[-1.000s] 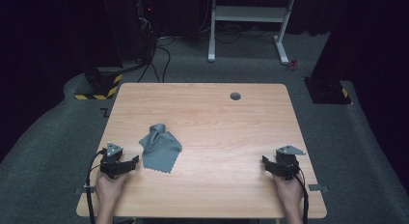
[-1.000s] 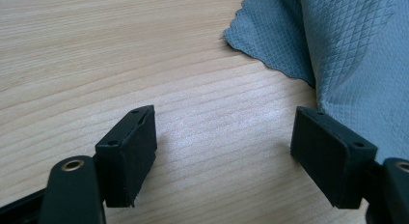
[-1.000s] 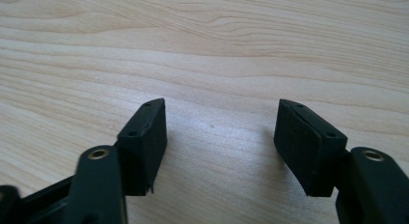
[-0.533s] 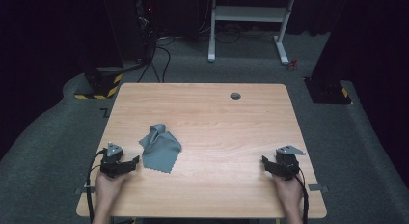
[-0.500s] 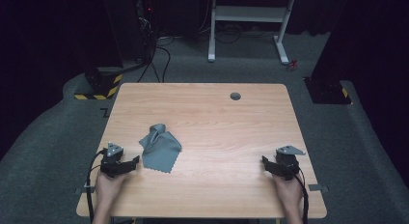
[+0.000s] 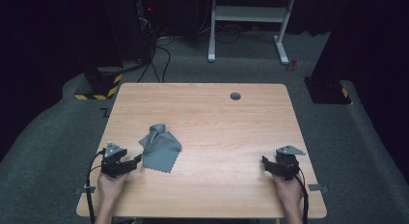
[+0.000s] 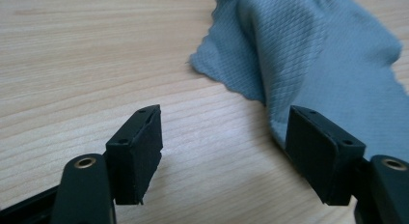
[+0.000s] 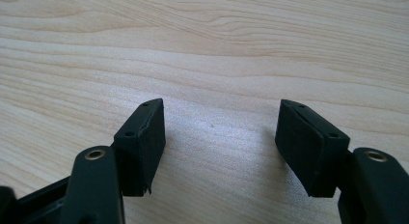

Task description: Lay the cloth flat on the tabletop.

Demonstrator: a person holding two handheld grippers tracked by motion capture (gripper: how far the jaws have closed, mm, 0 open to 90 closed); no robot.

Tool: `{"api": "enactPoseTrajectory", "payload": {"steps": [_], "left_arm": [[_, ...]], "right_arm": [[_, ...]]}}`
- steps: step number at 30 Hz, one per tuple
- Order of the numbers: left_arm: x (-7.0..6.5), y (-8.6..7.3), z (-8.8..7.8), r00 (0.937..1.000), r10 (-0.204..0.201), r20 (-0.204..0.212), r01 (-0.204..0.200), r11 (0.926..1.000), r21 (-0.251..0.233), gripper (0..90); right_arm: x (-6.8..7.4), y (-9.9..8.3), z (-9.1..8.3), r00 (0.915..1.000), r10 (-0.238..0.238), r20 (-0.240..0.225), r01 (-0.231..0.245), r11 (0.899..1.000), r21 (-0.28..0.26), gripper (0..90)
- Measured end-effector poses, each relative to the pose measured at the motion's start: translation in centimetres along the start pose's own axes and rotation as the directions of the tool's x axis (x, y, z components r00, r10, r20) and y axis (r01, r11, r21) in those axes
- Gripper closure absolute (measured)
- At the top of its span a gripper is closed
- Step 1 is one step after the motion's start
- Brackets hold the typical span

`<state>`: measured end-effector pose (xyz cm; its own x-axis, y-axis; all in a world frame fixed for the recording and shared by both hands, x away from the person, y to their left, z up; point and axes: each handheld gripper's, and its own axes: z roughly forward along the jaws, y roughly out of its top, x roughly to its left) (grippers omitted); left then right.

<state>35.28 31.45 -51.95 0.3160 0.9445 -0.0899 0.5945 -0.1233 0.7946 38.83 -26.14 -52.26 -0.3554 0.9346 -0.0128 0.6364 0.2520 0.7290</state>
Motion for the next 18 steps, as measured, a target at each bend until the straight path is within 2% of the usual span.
{"api": "enactPoseTrajectory", "payload": {"steps": [3, 12, 13, 18], "left_arm": [[-0.4, 0.3, -0.3, 0.9996, -0.018, 0.024, 0.017, 0.9998, 0.013, 31.9], [-2.7, 1.4, -0.3, 0.9965, 0.046, 0.07, -0.047, 0.9989, 0.0, 33.5], [-3.0, 1.5, -0.3, 0.9963, 0.039, 0.076, -0.039, 0.9992, -0.003, 33.5], [-4.4, 1.9, 0.4, 0.9943, 0.077, 0.073, -0.078, 0.9969, 0.007, 30.9]], "right_arm": [[0.0, 0.0, 0.0, 1.0, 0.0, 0.0, 0.0, 1.0, 0.0, 34.7], [0.0, 0.0, 0.0, 1.0, 0.0, 0.0, 0.0, 1.0, 0.0, 34.7], [0.0, 0.0, 0.0, 1.0, 0.0, 0.0, 0.0, 1.0, 0.0, 34.7], [0.0, 0.0, 0.0, 1.0, 0.0, 0.0, 0.0, 1.0, 0.0, 34.8]]}}
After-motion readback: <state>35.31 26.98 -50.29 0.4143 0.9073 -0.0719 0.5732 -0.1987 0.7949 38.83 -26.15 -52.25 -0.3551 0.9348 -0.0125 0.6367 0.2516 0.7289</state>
